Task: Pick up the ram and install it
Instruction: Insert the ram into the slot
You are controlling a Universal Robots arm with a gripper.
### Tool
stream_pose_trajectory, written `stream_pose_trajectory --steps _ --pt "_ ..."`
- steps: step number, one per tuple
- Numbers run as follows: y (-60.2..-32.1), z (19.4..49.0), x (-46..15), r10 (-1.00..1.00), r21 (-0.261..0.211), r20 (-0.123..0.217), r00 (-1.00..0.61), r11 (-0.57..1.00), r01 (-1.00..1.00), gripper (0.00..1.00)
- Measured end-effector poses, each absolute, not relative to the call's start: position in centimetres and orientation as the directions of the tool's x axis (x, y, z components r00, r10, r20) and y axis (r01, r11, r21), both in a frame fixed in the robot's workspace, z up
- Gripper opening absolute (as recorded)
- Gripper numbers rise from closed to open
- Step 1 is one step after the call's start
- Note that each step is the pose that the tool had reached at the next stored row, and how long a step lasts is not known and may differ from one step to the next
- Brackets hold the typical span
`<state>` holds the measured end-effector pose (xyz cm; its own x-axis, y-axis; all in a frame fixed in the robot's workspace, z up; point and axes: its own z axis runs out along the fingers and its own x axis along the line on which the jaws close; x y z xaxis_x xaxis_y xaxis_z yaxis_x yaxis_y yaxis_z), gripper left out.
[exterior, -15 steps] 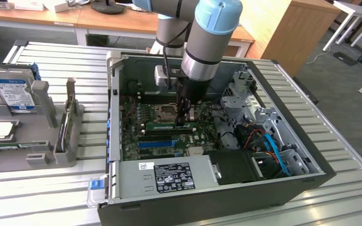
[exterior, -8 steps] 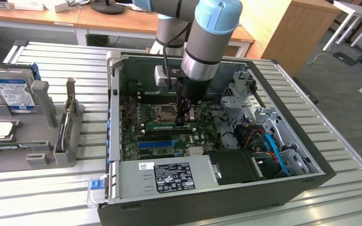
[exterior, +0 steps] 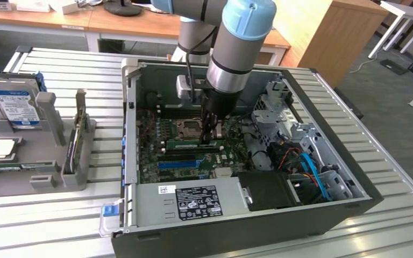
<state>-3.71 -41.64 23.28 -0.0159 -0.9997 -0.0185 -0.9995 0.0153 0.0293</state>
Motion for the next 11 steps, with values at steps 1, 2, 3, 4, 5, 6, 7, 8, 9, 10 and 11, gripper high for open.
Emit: stream_pose_trajectory --steps 1,2,3,4,5,6,7,8,9,10,11 --pt "-41.64 23.28 -3.68 -1.000 0.029 -0.019 -0.016 0.015 -0.999 0.12" --pt "-41.64 23.28 -3.67 -1.000 0.029 -0.019 -0.016 0.015 -0.999 0.12" --pt "-41.64 23.28 -3.67 -1.000 0.029 -0.019 -0.016 0.015 -0.999 0.12" --pt "-41.64 23.28 -3.66 -1.000 0.029 -0.019 -0.016 0.016 -0.999 0.12" --pt "-41.64 23.28 -3.66 -1.000 0.029 -0.019 -0.016 0.015 -0.999 0.12" --pt "-41.64 23.28 -3.65 -1.000 0.029 -0.019 -0.016 0.015 -0.999 0.12" --pt "-41.64 23.28 -3.65 -1.000 0.029 -0.019 -0.016 0.015 -0.999 0.12" --pt "-41.64 23.26 -3.65 -1.000 0.029 -0.019 -0.016 0.015 -0.999 0.12" --pt "-41.64 23.23 -3.65 -1.000 0.029 -0.019 -0.016 0.015 -0.999 0.12" --pt "-41.64 23.23 -3.65 -1.000 0.029 -0.019 -0.016 0.015 -0.999 0.12" --pt "-41.64 23.24 -3.65 -1.000 0.029 -0.019 -0.016 0.015 -0.999 0.12"
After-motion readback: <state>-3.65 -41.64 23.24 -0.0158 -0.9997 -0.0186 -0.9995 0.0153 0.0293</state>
